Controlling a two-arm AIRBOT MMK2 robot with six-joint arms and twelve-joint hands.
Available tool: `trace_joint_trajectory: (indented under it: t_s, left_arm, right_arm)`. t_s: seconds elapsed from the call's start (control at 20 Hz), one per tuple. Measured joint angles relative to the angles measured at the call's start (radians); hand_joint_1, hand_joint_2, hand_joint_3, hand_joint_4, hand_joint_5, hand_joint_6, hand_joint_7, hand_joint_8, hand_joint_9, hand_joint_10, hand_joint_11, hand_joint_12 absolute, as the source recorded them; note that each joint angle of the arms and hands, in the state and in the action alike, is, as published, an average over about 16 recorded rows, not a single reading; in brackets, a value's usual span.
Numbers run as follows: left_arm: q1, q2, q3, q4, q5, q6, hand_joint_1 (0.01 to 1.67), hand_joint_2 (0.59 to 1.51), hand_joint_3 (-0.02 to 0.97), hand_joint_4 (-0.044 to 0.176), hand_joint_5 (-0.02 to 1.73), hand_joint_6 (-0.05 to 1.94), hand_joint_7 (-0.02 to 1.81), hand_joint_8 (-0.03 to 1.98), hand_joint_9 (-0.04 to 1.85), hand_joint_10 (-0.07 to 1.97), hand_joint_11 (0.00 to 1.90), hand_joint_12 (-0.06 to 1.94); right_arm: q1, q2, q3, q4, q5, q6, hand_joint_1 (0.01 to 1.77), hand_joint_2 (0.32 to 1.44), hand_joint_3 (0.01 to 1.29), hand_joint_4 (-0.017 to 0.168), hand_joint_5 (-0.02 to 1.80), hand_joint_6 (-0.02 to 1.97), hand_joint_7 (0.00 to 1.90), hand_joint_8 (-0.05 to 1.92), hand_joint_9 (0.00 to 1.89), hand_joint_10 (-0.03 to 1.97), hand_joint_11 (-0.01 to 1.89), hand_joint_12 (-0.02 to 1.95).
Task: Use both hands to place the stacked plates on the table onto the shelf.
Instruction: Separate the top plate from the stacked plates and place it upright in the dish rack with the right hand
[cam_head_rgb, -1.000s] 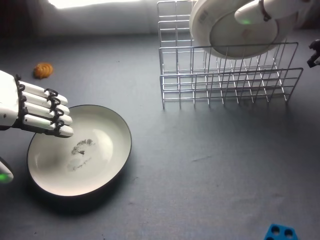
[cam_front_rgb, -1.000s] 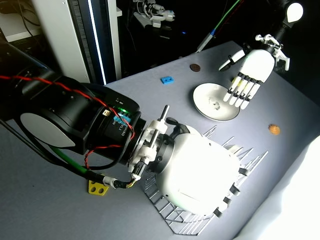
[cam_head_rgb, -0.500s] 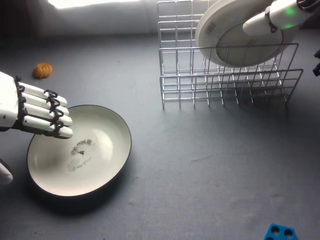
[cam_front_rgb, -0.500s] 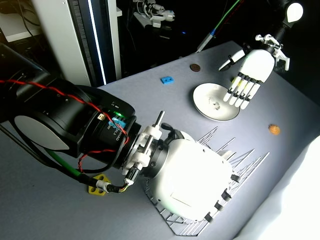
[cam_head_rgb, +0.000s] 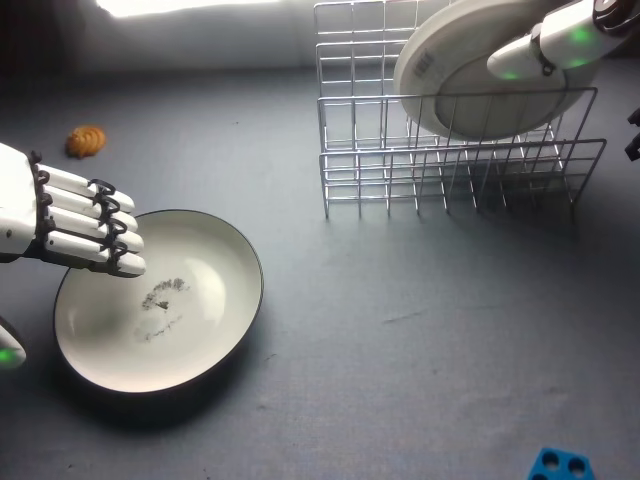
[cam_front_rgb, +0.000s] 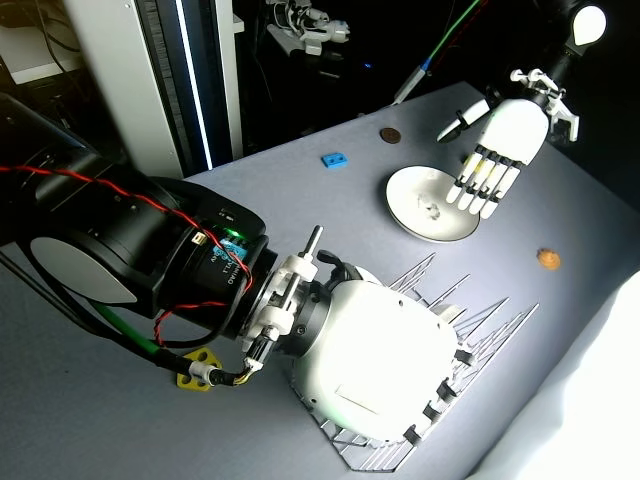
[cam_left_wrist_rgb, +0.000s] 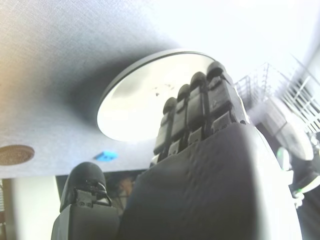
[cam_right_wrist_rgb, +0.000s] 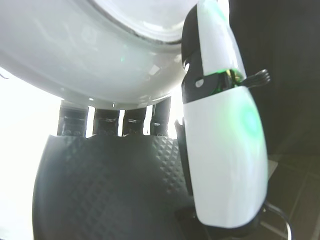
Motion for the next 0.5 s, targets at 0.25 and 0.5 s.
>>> trace_joint_trajectory:
  t_s: [0.25, 0.5]
  left_arm:
    - [0.001, 0.0, 0.0, 0.0, 0.0, 0.0, 0.02, 1.119, 0.018, 0.007, 0.02, 0.01, 0.05, 0.01, 0.04, 0.01, 0.02, 0.0]
    - [0.004, 0.0, 0.0, 0.0, 0.0, 0.0, 0.01, 1.119, 0.018, 0.007, 0.02, 0.01, 0.05, 0.01, 0.04, 0.01, 0.02, 0.0]
  right_arm:
    - [-0.007, 0.0, 0.0, -0.001, 0.014, -0.002, 1.15, 1.06, 0.01, -0.005, 0.84, 0.66, 0.95, 0.48, 0.88, 0.64, 0.6, 1.3]
    - [-0.004, 0.0, 0.0, -0.003, 0.02, -0.004, 1.03, 1.07, 0.01, -0.006, 0.83, 0.33, 0.95, 0.2, 0.84, 0.49, 0.48, 1.32]
